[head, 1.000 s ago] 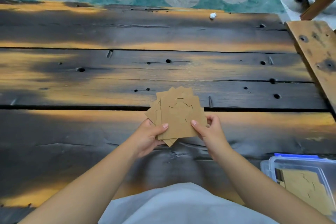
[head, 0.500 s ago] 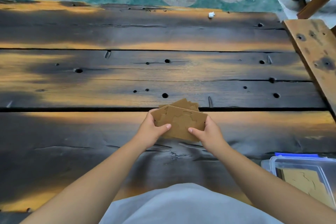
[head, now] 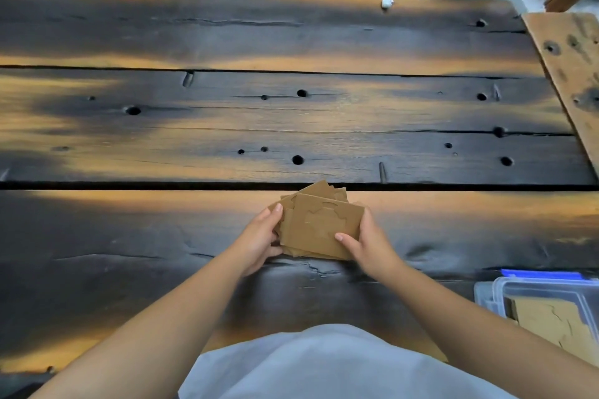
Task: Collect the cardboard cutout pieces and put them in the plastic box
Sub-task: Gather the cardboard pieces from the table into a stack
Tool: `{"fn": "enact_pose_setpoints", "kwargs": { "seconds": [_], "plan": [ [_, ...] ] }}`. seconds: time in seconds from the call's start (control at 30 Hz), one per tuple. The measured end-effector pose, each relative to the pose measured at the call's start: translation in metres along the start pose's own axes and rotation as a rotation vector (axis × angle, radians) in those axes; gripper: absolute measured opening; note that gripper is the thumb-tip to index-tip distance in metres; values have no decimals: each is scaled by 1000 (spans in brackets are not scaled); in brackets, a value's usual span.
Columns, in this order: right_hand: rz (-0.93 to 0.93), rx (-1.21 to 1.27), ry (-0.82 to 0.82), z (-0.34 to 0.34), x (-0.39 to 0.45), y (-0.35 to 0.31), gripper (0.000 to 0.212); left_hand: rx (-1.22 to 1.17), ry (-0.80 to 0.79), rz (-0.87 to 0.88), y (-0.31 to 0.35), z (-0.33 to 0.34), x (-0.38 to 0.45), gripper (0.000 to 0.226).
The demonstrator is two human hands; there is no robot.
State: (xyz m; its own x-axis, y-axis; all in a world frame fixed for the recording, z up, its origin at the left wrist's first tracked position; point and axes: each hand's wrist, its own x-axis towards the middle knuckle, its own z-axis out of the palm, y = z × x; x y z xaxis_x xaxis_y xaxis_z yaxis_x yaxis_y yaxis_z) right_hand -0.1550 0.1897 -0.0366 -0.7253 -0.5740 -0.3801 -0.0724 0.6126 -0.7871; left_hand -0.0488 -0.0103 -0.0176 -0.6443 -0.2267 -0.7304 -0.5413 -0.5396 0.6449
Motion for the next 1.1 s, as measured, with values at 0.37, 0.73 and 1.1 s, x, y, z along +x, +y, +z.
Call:
{"fn": "enact_pose_setpoints", "kwargs": {
  "seconds": [0.37,0.73,1.1],
  "plan": [
    [69,-46,14,2,-3,4,73,193,-153,-33,-8,-5,16,40],
    [-99,-205,241,14,27,-11,74,562,133,377,-5,-7,46,36],
    [-168,-288,196,18,45,-11,90,622,178,439,-9,-15,51,37]
  ]
}}
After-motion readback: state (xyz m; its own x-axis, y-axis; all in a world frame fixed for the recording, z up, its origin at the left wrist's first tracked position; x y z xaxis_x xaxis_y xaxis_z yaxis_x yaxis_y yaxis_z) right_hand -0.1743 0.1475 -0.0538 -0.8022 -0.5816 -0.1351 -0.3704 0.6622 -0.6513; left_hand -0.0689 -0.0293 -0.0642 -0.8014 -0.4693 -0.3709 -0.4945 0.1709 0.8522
